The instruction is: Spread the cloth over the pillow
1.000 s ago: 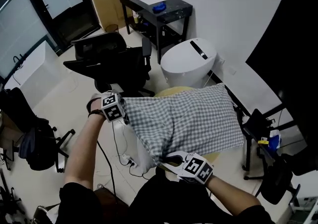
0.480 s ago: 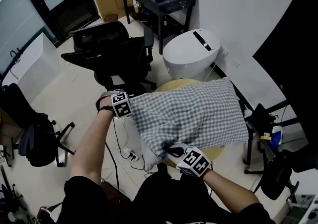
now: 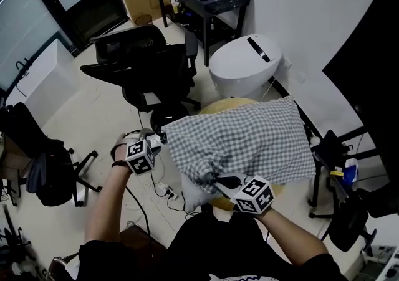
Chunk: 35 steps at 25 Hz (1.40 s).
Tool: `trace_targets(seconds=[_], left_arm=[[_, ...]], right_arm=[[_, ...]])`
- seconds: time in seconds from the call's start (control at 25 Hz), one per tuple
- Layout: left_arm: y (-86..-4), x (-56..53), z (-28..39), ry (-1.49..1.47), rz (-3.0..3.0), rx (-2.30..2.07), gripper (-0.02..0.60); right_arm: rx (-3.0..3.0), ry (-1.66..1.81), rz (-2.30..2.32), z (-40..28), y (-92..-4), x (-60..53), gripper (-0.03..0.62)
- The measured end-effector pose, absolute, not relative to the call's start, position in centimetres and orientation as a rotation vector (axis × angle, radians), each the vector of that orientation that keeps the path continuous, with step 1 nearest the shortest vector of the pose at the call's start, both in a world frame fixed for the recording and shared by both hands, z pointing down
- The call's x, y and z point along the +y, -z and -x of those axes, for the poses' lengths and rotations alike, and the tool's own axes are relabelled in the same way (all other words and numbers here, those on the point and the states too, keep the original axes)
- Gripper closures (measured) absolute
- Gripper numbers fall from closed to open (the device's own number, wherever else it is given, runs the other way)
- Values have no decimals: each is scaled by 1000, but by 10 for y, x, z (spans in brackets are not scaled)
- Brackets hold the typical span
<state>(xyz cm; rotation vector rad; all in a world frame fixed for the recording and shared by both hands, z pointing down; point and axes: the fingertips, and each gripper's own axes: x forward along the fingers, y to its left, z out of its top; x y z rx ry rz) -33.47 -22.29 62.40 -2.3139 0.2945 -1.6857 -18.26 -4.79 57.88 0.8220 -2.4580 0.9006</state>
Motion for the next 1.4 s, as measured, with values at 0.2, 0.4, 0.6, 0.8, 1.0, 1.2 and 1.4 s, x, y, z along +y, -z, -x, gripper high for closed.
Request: trace_targets(seconds=[0.2,0.4,0.6,0.8,1.0,1.2,1.4], left_arm=[[-595,-113,281,1353,2376,64,391],[-558,-68,224,1095,2390,79,406],[-550,-56,199,1068,2418,110,436],[-559,-32,189,1094,2297,131,385],[-560,-35,174,1114,2254,281,382],[-560,-36,172,1166,2270,376,564],[-549,-35,191,1191,2322,524,577]], right_arm=[[-2479,-962,-859,175,-570,-59,576],[-2495,-952,-870,172,-560,-64,576],[-2509,-965,-877,171,-555,-67,576],[-2525,-1011,-869,168,-550,-69,576],[-2548,-998,-788,170,-545,-68,574],[-2615,-1003,-716,170,-537,-61,543],[-2693,-970,-680,159,-523,-58,470]])
